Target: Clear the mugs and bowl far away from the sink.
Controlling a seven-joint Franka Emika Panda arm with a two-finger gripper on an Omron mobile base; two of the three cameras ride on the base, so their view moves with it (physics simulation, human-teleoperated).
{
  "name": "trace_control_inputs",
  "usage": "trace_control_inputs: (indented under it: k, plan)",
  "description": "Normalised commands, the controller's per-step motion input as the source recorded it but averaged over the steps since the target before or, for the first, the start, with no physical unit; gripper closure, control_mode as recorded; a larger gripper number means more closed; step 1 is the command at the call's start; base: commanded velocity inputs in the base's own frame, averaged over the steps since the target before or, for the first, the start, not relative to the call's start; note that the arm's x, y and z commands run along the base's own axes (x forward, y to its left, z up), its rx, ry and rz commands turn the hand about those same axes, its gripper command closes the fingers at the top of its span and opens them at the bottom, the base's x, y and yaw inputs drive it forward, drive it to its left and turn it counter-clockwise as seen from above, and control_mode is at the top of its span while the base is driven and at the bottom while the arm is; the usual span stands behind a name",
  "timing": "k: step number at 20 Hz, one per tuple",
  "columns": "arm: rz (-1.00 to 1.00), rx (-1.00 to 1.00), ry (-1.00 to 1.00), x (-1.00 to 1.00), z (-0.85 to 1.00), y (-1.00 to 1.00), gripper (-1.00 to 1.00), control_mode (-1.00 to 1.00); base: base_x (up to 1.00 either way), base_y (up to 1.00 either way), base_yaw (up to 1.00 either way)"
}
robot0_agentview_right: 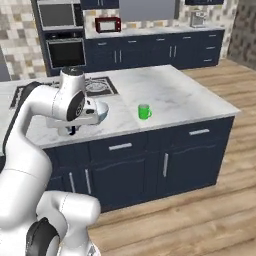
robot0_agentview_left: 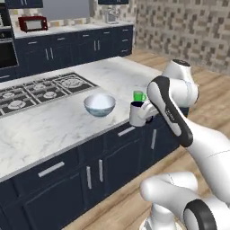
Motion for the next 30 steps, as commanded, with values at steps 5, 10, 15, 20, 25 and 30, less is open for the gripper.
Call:
trace_control_inputs:
  k: [5,10,15,20,25,30]
  plan:
    - [0.0,0.0,0.0,0.0,0.0,0.0,1.0,1.0,0.63,0.31,0.56]
    - [0.0,0.0,0.0,0.0,0.0,0.0,1.0,1.0,0.49,0.32,0.43]
    - [0.0,0.0,0.0,0.0,0.0,0.0,1.0,1.0,0.36,0.29,0.43]
    - [0.0,0.0,0.0,0.0,0.0,0.0,1.0,1.0,0.49,0.08,0.27]
    - [0.0,-0.01,0.06,0.28,-0.2,0.0,1.0,-1.0,0.2,0.0,0.06]
    - [-0.01,-0.02,0.14,0.88,-0.55,-0.02,1.0,-1.0,0.0,0.0,0.0]
